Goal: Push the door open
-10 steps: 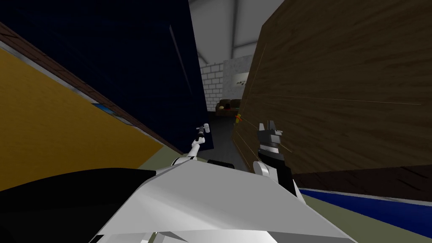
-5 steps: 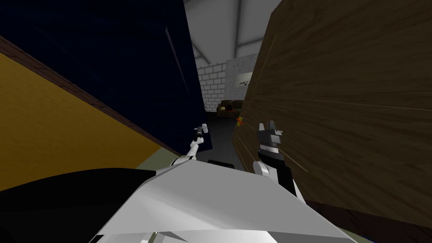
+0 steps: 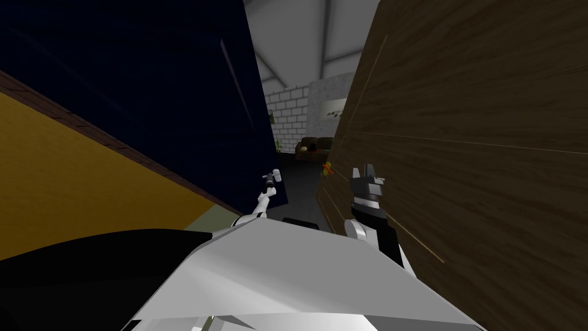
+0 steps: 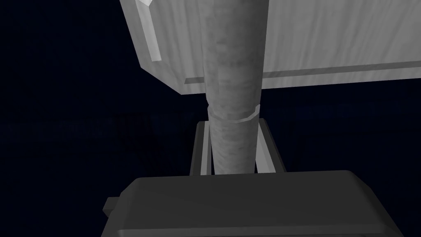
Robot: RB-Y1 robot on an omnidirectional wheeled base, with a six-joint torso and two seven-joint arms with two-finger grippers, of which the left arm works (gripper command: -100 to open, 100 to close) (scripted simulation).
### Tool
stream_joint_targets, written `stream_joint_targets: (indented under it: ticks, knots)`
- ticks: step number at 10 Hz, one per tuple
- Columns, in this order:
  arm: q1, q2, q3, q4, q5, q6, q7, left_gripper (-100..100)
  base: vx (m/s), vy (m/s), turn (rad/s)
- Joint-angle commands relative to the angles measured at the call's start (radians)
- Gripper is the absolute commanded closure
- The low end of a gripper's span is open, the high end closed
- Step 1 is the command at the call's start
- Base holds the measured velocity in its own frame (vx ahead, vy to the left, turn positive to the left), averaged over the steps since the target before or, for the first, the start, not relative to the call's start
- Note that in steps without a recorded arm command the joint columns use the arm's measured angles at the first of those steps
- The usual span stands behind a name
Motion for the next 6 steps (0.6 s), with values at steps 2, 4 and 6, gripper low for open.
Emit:
stream_joint_targets:
  ticks: [2, 4, 6]
  knots:
    - [0.002, 0.010, 0.021, -0.026, 0.019, -0.008, -0.028, 100, 0.149, 0.047, -0.022]
    - [0.005, 0.012, 0.059, -0.042, 0.054, -0.017, -0.077, 100, 0.161, 0.056, -0.039]
    - [0.006, 0.012, 0.067, -0.046, 0.062, -0.019, -0.088, 100, 0.134, 0.040, -0.004]
